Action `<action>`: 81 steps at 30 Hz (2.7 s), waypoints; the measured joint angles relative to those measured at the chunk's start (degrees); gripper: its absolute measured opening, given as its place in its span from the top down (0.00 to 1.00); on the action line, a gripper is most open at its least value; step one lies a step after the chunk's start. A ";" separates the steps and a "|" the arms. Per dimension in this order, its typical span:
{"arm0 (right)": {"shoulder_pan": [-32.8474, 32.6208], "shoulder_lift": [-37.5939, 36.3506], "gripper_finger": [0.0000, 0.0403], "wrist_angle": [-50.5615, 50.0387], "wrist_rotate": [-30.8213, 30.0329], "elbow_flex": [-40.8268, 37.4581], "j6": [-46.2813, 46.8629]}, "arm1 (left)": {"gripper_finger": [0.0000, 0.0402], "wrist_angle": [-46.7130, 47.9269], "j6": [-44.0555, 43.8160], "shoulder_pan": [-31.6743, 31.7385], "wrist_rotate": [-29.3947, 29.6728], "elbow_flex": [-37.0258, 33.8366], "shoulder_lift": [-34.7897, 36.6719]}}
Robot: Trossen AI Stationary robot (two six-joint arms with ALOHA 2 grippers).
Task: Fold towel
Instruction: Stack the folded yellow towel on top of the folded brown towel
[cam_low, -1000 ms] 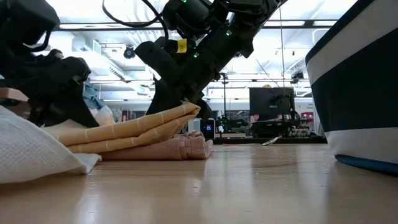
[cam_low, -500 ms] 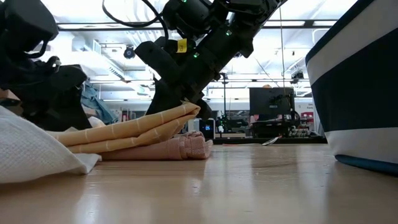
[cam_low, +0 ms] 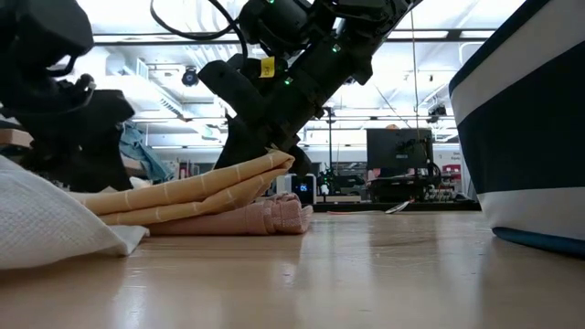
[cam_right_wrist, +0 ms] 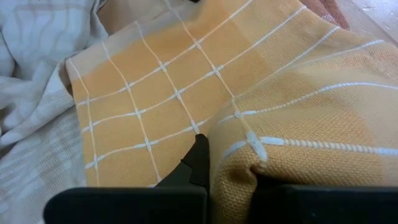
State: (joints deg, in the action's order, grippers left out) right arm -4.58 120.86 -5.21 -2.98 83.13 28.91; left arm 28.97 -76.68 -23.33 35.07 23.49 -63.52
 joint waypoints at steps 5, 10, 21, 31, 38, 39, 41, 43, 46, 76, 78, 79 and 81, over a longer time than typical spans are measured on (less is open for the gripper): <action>-0.02 0.00 0.99 0.02 0.04 0.00 0.00 | 0.44 -0.64 -3.23 0.11 -1.00 -0.76 -4.01; -0.04 0.00 0.99 0.02 0.08 0.00 0.00 | 0.42 -5.07 -0.40 1.03 -2.35 -0.76 -6.20; -0.04 0.00 0.99 0.13 0.23 0.00 -0.24 | 0.70 -10.28 6.33 1.53 -3.31 -0.76 -4.95; -0.04 0.00 0.99 0.13 0.19 0.00 -0.39 | 0.90 -11.88 8.10 1.53 -3.75 -0.42 -4.88; -0.02 0.00 0.99 0.13 0.01 0.00 -0.39 | 0.93 -12.04 12.82 0.28 -2.69 6.12 -5.52; -0.02 0.00 0.99 0.11 0.00 0.00 -0.39 | 0.95 -12.07 14.29 -0.22 -1.82 7.44 -6.13; 0.00 0.00 0.99 0.11 -0.01 0.00 -0.39 | 0.97 -11.76 16.22 -0.69 -0.23 9.57 -7.70; 0.00 0.00 0.99 0.08 -0.03 0.00 -0.39 | 0.98 -10.64 17.14 -0.68 0.08 11.44 -9.62; 0.00 0.00 0.99 0.00 -0.03 0.00 -0.39 | 0.94 -7.60 17.24 -0.61 0.43 14.00 -12.84; -0.02 0.00 0.99 -0.01 -0.03 0.00 -0.42 | 0.96 1.51 21.82 -2.51 6.21 24.41 -20.15; 0.00 -0.02 0.99 -0.03 -0.03 0.00 0.23 | 0.98 3.04 21.37 -2.51 6.76 24.41 -20.00; 0.00 -0.02 0.99 -0.03 -0.03 0.00 0.35 | 0.98 4.35 20.51 -2.53 7.31 24.41 -19.89; 0.00 -0.25 0.99 -0.07 -0.03 0.00 0.45 | 0.98 7.69 18.07 -2.51 8.39 24.41 -19.75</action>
State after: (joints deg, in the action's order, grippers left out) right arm -4.58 120.61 -5.28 -3.01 83.13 29.36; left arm 36.66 -58.61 -25.85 43.46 47.90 -83.27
